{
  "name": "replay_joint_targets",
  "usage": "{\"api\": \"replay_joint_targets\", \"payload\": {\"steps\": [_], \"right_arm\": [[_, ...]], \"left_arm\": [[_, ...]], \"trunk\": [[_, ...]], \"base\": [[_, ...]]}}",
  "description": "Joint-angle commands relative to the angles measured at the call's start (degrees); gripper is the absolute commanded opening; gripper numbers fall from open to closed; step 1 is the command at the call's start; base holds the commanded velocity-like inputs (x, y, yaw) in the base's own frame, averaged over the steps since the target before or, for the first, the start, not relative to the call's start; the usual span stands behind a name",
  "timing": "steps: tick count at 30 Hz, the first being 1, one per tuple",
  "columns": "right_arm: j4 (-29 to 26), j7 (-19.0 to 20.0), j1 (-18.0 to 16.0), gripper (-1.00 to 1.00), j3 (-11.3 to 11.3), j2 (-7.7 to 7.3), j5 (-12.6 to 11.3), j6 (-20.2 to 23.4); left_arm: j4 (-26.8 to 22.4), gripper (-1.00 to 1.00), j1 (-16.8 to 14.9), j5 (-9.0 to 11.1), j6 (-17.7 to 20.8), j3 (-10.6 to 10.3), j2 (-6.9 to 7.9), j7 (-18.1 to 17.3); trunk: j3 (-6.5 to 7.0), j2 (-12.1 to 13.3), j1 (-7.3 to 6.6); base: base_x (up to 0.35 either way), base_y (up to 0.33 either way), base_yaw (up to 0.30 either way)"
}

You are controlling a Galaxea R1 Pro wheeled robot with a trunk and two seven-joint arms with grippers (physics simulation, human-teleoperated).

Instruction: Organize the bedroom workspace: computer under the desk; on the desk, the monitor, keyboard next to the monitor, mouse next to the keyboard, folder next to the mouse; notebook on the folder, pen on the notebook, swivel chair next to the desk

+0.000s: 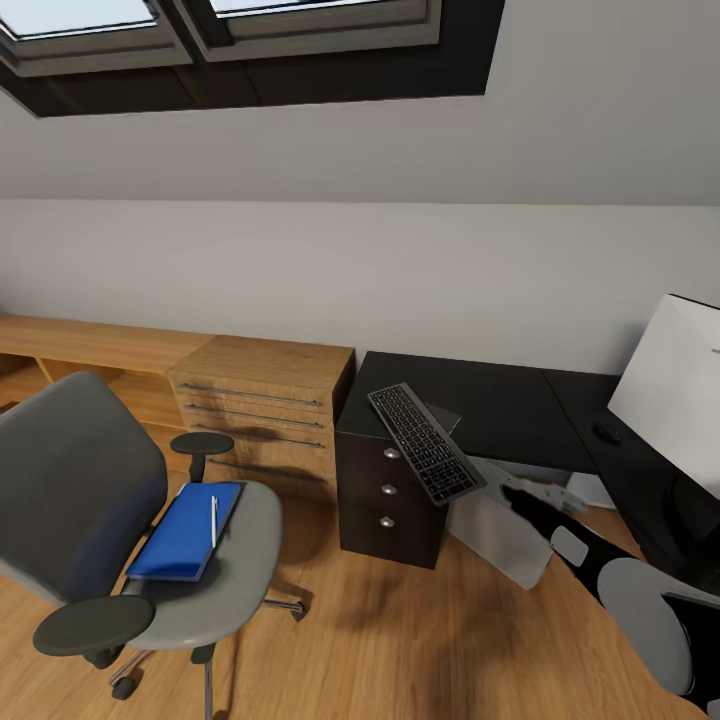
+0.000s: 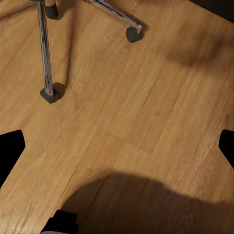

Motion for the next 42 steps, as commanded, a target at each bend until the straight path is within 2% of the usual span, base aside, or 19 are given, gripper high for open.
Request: {"api": "replay_joint_targets", "payload": {"steps": [1, 6, 13, 29, 42], "right_arm": [[0.36, 1.62, -0.01, 1.00, -0.46, -0.19, -0.02, -0.11], [2.00, 7.15, 0.10, 1.00, -0.49, -1.47, -1.19, 0.16], [2.75, 10.15, 0.14, 1.00, -0.47, -2.09, -4.45, 0.31], [3.27, 10.75, 0.46, 1.00, -0.42, -1.99, -5.38, 0.35], [3.35, 10.79, 0.61, 1.00, -0.41, -1.62, -5.38, 0.35]], "left_arm": [[0.02, 1.00, -0.03, 0.21, -0.22, -0.48, 0.04, 0.49], [0.02, 1.00, -0.05, 0.12, -0.22, -0.55, -0.07, 0.49], [0.02, 1.00, -0.04, 0.07, -0.22, -0.53, -0.19, 0.49], [0.02, 1.00, -0.03, 0.06, -0.14, -0.56, -0.23, 0.50], [0.02, 1.00, -0.03, 0.29, -0.07, -0.30, -0.12, 0.58]], "trunk": [[-0.06, -0.03, 0.00], [-0.06, -0.03, 0.00], [-0.06, -0.03, 0.00], [-0.06, -0.03, 0.00], [-2.39, -5.25, 2.85]], "base": [[0.000, 0.000, 0.000], [0.000, 0.000, 0.000], [0.000, 0.000, 0.000], [0.000, 0.000, 0.000], [0.000, 0.000, 0.000]]}}
